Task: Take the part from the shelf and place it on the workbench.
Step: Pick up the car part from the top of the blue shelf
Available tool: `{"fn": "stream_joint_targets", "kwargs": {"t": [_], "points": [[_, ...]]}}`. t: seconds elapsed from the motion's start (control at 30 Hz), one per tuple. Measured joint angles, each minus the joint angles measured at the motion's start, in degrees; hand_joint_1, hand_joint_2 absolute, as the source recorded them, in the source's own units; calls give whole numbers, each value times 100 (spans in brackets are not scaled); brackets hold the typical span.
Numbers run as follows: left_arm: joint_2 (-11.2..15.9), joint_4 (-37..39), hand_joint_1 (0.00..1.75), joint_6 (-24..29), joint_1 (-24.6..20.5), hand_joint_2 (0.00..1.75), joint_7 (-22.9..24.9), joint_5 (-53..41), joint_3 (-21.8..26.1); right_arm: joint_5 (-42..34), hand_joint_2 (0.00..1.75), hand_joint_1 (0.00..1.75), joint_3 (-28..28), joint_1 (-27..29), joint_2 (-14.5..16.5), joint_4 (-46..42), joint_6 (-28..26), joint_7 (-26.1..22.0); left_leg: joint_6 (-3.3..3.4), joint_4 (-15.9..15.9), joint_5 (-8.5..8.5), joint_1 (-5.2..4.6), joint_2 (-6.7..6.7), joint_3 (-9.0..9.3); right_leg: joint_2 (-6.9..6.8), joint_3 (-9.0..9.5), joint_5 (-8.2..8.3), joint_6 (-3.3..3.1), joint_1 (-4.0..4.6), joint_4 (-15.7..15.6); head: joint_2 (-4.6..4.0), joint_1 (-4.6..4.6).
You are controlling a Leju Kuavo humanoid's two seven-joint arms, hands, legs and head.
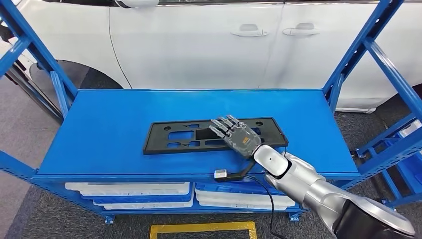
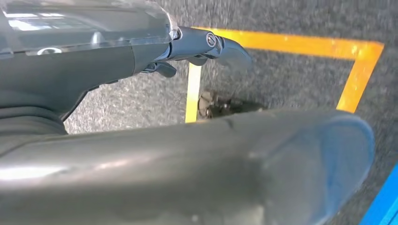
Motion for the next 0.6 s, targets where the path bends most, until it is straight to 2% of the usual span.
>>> {"fn": "stream_joint_targets", "kwargs": {"t": [0.03, 0.1, 0.13, 0.17, 0.2, 0.23, 0.27, 0.3, 0.33, 0.37, 0.43, 0.5, 0.53, 0.6], "points": [[0, 0, 0, -1, -9, 0, -5, -5, 0, -8, 175, 0, 4, -38, 26, 104, 56, 114, 35, -18, 25, 17, -13, 12, 64, -68, -125, 15, -13, 178, 0, 1], [2, 0, 0, -6, -35, 0, -15, -23, -1, -38, 175, 0, 7, -85, 71, 312, 121, 271, 71, -24, 51, 20, -45, 14, 211, -348, -497, 31, -41, 861, 0, 1], [2, 0, 0, -10, -47, 0, -19, -36, -1, -56, 175, 23, 7, -101, 91, 404, 137, 329, 80, -23, 56, 15, -58, 9, 250, -510, -653, 38, -50, 1251, 0, 1], [2, 0, 0, -14, -54, 0, -21, -49, -3, -78, 175, 55, 7, -120, 113, 486, 156, 374, 82, -22, 58, 8, -72, 8, 267, -620, -717, 41, -56, 1512, 0, 1], [2, 0, 0, -18, -57, 0, -22, -60, -6, -98, 175, 98, 6, -142, 144, 560, 187, 407, 83, -21, 60, 3, -84, 8, 274, -641, -678, 38, -58, 1572, 0, 1], [2, 0, 0, -20, -60, 0, -22, -68, -11, -122, 175, 141, 5, -167, 181, 627, 231, 430, 81, -20, 62, -2, -91, 13, 274, -556, -540, 22, -58, 1405, 0, 1], [1, 0, 0, -25, -64, 0, -23, -73, -19, -147, 175, 162, 3, -193, 219, 683, 284, 442, 77, -19, 65, -7, -98, 18, 266, -376, -344, -8, -53, 1046, 0, 1], [-1, 0, 0, -30, -71, 0, -24, -77, -30, -169, 175, 174, -3, -219, 259, 734, 341, 447, 66, -17, 71, -13, -101, 17, 222, -161, -177, -51, -32, 615, 0, 1], [-5, 0, 0, -35, -79, 0, -25, -81, -40, -192, 175, 175, -10, -245, 299, 775, 391, 448, 50, -10, 76, -26, -98, 7, 170, 19, -60, -86, -7, 241, 0, 1], [-9, 0, 0, -39, -86, 0, -27, -83, -50, -215, 175, 175, -17, -269, 339, 810, 431, 445, 25, -8, 86, -33, -95, -14, 121, 127, -2, -106, 22, 1, 0, 1], [-12, 0, 0, -47, -97, 0, -30, -89, -61, -245, 175, 175, -24, -293, 395, 869, 473, 433, -34, -11, 113, -30, -87, -49, 76, 158, 14, -120, 67, -127, 0, 1], [-10, 0, 0, -54, -106, 0, -31, -97, -69, -261, 175, 175, -26, -293, 408, 910, 480, 411, -90, -1, 122, -16, -93, -64, 67, 152, 67, -148, 57, -172, 0, 0], [-9, 0, 0, -56, -113, 0, -32, -101, -75, -268, 175, 175, -27, -291, 408, 929, 481, 399, -126, 113, 39, -17, -84, -119, 42, 152, 98, -166, 40, -207, 0, 0], [-7, 0, 0, -61, -129, 0, -33, -106, -86, -289, 175, 175, -33, -288, 408, 962, 475, 372, -200, 692, -325, -11, -29, -386, -29, 143, 142, -191, 12, -253, 0, 0]]}}
